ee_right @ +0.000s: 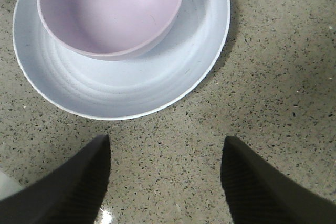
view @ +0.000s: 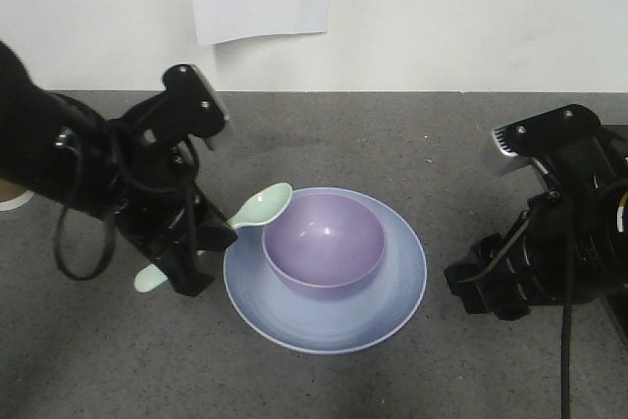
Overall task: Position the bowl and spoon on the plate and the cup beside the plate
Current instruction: 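Move the left gripper with the green spoon over the bowl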
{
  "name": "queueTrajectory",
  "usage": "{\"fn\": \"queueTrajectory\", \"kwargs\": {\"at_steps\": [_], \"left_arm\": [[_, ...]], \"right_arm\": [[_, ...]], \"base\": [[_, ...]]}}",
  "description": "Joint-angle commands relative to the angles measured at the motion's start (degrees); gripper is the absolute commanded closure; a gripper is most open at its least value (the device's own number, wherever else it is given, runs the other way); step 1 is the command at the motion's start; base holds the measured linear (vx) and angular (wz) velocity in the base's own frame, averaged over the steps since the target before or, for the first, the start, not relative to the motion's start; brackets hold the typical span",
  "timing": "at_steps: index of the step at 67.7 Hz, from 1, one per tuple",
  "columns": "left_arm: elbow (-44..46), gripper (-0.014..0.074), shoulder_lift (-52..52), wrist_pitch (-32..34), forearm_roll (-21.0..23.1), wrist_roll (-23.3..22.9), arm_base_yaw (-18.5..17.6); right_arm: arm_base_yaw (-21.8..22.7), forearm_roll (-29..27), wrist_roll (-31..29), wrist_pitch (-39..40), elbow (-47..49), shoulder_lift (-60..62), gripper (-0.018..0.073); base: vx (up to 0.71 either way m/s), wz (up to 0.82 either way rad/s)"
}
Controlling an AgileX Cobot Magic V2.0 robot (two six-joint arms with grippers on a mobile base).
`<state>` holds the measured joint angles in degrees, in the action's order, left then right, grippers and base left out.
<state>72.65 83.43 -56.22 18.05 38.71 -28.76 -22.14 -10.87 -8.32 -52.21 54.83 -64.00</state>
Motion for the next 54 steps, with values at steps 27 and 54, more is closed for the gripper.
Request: {"fn": "queueTrajectory", "kwargs": {"at_steps": [27,54], "left_arm": [[14.99,0.0546,12.36,0.67,-22.73,-10.11,-14.12],[17.06,0.0542,18.26,0.95,-34.94,-11.85,-18.17]], "right_arm": [[0.27,-0.33,-0.31,2.76,1.41,1.23,0.0103],[0.27,-0.33,-0.31,2.76,1.41,1.23,0.0103]], "base": [[0.00,0.00],[0.00,0.00]]}}
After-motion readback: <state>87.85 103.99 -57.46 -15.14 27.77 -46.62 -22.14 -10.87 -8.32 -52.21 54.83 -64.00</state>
